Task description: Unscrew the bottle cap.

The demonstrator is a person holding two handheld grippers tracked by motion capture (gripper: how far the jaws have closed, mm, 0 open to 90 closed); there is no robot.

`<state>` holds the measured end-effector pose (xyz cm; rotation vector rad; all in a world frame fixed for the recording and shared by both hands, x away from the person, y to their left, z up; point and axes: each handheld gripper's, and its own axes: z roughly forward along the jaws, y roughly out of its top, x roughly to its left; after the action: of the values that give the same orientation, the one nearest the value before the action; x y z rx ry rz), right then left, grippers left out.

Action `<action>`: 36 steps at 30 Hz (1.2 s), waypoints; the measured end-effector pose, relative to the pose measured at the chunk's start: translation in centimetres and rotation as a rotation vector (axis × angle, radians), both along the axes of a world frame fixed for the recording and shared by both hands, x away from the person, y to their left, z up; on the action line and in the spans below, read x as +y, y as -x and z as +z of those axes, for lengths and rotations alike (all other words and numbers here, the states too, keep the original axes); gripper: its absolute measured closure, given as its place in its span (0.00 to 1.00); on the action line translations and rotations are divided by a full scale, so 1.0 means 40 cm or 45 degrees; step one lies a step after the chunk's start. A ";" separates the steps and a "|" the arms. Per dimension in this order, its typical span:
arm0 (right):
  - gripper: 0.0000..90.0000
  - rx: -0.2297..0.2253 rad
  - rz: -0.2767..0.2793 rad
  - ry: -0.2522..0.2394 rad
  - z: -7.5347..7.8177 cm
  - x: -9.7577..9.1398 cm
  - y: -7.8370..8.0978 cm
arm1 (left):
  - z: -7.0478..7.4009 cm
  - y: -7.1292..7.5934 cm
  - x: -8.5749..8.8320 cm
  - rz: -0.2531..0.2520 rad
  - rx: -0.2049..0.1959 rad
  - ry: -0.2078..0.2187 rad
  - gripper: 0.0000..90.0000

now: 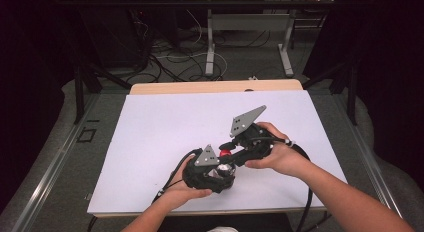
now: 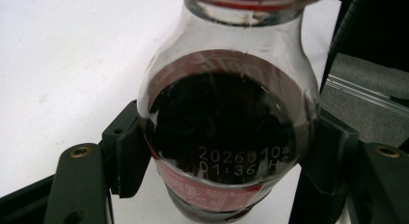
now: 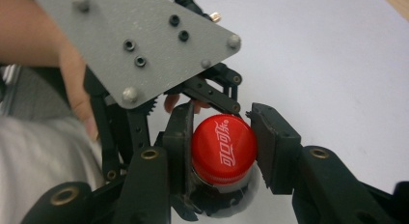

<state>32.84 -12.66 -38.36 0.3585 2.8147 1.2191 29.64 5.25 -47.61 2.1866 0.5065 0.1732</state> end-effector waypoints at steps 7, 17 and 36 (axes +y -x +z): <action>0.68 -0.008 0.346 -0.002 0.000 -0.014 -0.026 | 0.000 0.012 -0.007 -0.087 -0.007 0.008 0.33; 0.50 -0.012 0.098 -0.033 0.012 -0.011 0.009 | 0.008 0.007 -0.001 0.009 -0.032 0.035 0.33; 0.68 -0.012 0.073 -0.005 0.015 -0.008 0.008 | 0.009 0.009 0.005 -0.015 -0.003 0.022 0.33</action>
<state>32.54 -12.96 -37.75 0.2737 2.8340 1.2334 29.28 5.46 -47.26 2.1720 0.4917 0.1647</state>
